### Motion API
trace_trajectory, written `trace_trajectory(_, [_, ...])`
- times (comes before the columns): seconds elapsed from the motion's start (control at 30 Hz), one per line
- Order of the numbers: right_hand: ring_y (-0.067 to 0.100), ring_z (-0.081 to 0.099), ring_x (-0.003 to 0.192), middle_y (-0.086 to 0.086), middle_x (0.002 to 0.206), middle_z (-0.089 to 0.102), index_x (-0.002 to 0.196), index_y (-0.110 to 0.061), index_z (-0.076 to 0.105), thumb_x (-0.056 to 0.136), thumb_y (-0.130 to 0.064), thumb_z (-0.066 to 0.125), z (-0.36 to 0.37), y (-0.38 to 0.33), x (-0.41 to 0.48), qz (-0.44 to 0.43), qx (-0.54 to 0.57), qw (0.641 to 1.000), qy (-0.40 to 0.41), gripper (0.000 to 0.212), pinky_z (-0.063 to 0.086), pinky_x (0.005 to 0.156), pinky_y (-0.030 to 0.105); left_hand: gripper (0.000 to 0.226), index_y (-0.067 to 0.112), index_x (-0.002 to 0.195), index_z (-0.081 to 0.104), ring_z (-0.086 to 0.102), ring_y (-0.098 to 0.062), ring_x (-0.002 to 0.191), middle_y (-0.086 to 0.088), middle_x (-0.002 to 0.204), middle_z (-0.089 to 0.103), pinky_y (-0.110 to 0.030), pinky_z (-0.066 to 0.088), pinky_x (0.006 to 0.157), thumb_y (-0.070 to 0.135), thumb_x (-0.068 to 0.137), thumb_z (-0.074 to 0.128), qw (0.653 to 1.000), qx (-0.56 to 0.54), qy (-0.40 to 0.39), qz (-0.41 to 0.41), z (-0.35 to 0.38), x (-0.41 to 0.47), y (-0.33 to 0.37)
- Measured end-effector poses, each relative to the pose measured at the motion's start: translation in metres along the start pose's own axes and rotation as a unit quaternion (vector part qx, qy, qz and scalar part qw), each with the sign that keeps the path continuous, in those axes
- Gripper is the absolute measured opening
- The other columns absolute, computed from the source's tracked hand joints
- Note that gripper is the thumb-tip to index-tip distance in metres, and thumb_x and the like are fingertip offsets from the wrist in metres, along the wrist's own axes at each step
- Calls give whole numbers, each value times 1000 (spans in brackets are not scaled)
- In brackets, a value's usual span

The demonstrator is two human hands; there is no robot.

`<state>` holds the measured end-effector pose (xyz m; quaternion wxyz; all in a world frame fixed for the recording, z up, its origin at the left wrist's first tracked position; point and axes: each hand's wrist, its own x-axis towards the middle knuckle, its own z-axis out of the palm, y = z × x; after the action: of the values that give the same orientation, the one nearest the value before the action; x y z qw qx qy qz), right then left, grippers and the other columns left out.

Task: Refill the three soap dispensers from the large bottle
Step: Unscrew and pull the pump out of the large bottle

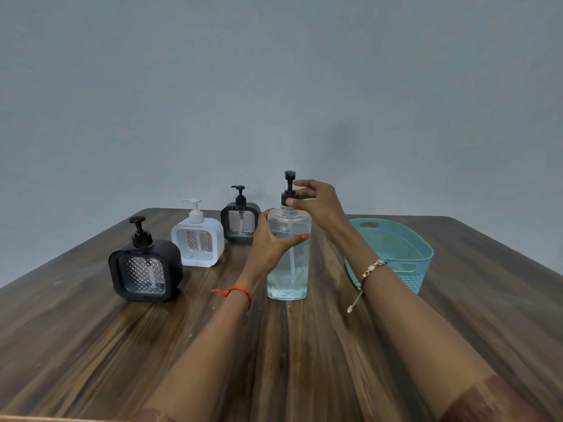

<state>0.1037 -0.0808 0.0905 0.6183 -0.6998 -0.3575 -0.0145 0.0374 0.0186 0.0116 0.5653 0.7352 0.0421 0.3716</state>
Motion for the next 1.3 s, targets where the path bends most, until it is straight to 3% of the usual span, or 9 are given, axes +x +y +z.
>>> trace_trajectory(0.07, [18, 63, 91, 22, 113, 65, 124, 1, 53, 82, 3, 63, -8, -1, -1, 15, 16, 999, -38, 44, 50, 91, 25, 75, 16, 129, 39, 54, 4, 99, 13, 110, 53, -6, 46, 76, 20, 67, 82, 1000, 0, -2, -1, 0, 0, 0])
trace_trajectory(0.17, [9, 61, 82, 14, 107, 66, 119, 0, 58, 83, -7, 66, -9, -2, -3, 2, 16, 1000, -25, 37, 48, 73, 9, 71, 15, 126, 41, 55, 5, 97, 16, 107, 53, -2, 45, 74, 18, 68, 82, 1000, -2, 0, 2, 2, 0, 0])
trace_trajectory(0.3, [8, 55, 77, 0, 89, 61, 105, -6, 65, 67, -27, 82, 6, -2, -3, -18, -92, 995, 36, 47, 45, 71, 20, 73, 13, 128, 42, 56, 1, 102, 10, 112, 57, -6, 46, 79, 20, 68, 82, 1000, -7, 5, 5, 2, 1, -2])
trace_trajectory(0.53, [20, 62, 92, 21, 114, 65, 121, 3, 56, 80, 3, 66, -3, -7, 0, 45, 18, 998, -28, 42, 51, 86, 25, 76, 14, 129, 42, 56, 0, 103, 8, 114, 56, -12, 50, 85, 21, 66, 84, 1000, -5, -1, 4, 1, 2, -2])
trace_trajectory(0.67, [16, 62, 97, 12, 111, 67, 117, -1, 61, 84, -9, 66, -3, -5, -5, 33, 2, 999, -35, 35, 47, 79, 17, 73, 13, 126, 43, 57, -1, 102, 8, 112, 57, -7, 48, 77, 20, 66, 84, 1000, -10, 3, 4, 2, 2, -2])
trace_trajectory(0.77, [13, 62, 85, -2, 90, 65, 101, -7, 67, 70, -28, 80, 8, -6, -8, 15, -73, 997, 7, 40, 49, 79, 25, 72, 13, 127, 43, 57, -7, 108, 2, 118, 58, -17, 48, 87, 20, 67, 83, 1000, -13, 4, 7, 2, 2, -3])
trace_trajectory(0.9, [23, 65, 93, 6, 94, 69, 98, -6, 70, 68, -25, 81, 15, -8, -4, 18, -121, 991, 51, 37, 47, 94, 45, 75, 12, 129, 42, 56, -14, 112, -2, 121, 57, -24, 47, 93, 22, 67, 83, 1000, -5, 6, 7, 2, 2, -4])
trace_trajectory(1.1, [17, 60, 95, 18, 116, 64, 121, 3, 57, 83, 1, 62, 1, -16, -9, 32, -38, 999, -2, 39, 46, 86, 21, 79, 10, 131, 40, 56, -11, 107, 0, 119, 55, -6, 48, 78, 19, 65, 84, 1000, -7, 8, -1, 2, 3, -2])
trace_trajectory(1.3, [25, 66, 90, 7, 88, 72, 88, -9, 72, 68, -32, 80, 15, -14, -10, 39, -103, 994, 19, 32, 50, 91, 45, 70, 14, 126, 42, 55, -9, 108, 4, 117, 56, -13, 46, 83, 19, 68, 82, 1000, -7, 5, 8, 3, 0, -1])
